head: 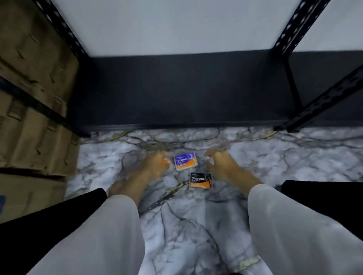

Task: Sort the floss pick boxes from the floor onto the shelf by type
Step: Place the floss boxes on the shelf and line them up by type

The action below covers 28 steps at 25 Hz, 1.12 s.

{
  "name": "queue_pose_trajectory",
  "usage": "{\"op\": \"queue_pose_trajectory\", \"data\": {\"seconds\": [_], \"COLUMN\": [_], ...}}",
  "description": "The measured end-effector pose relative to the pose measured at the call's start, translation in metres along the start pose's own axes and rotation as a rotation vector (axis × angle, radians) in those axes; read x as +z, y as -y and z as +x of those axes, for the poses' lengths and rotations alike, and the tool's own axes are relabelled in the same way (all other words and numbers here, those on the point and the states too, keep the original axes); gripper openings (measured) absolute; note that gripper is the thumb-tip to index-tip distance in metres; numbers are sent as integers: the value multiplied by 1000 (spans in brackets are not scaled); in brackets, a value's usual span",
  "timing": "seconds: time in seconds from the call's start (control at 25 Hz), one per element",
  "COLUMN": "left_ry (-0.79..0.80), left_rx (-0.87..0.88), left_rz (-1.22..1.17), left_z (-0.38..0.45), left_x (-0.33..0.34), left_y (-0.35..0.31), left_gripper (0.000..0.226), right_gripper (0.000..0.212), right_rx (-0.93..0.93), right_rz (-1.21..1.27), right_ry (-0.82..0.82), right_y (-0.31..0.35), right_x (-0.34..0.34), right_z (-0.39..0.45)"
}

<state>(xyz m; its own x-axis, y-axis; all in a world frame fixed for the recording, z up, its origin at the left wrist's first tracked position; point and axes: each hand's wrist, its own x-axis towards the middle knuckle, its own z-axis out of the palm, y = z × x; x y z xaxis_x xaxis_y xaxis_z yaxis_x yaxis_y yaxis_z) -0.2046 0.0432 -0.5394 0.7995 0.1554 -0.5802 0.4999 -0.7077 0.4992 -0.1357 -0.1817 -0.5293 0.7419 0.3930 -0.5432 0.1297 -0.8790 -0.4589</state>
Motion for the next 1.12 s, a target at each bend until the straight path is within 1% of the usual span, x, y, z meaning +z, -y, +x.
{"op": "queue_pose_trajectory", "data": {"seconds": [0.08,0.16,0.32,0.44,0.48,0.6,0.8,0.92,1.04,1.12], "left_ry": [-29,-88,-151,-169,-176,-189,-254,-283,-325,-370], "left_rx": [-51,-99,-176,-189,-182,-173,-126,-59,21,72], "left_rz": [78,92,-40,-50,-49,-78,-88,-49,-1,65], "left_z": [8,17,33,39,40,41,27,9,-17,-38], "left_x": [15,26,47,56,59,63,45,23,-12,-40], "left_y": [24,41,57,64,67,73,62,39,3,-22], "left_gripper": [35,57,73,89,93,93,80,77,74,76], "right_gripper": [34,40,63,81,83,73,62,57,58,61], "right_rx": [6,21,35,0,-15,-44,-57,-74,-117,-153], "right_rz": [-37,-67,-161,-271,-311,-348,-247,-230,-220,-202], "right_ry": [80,127,176,179,173,119,75,-9,-91,-157], "right_y": [-14,-26,-45,-56,-58,-61,-50,-32,-3,17], "right_x": [26,48,82,100,106,115,95,63,16,-17], "right_z": [12,24,33,37,38,40,30,20,-1,-20]}}
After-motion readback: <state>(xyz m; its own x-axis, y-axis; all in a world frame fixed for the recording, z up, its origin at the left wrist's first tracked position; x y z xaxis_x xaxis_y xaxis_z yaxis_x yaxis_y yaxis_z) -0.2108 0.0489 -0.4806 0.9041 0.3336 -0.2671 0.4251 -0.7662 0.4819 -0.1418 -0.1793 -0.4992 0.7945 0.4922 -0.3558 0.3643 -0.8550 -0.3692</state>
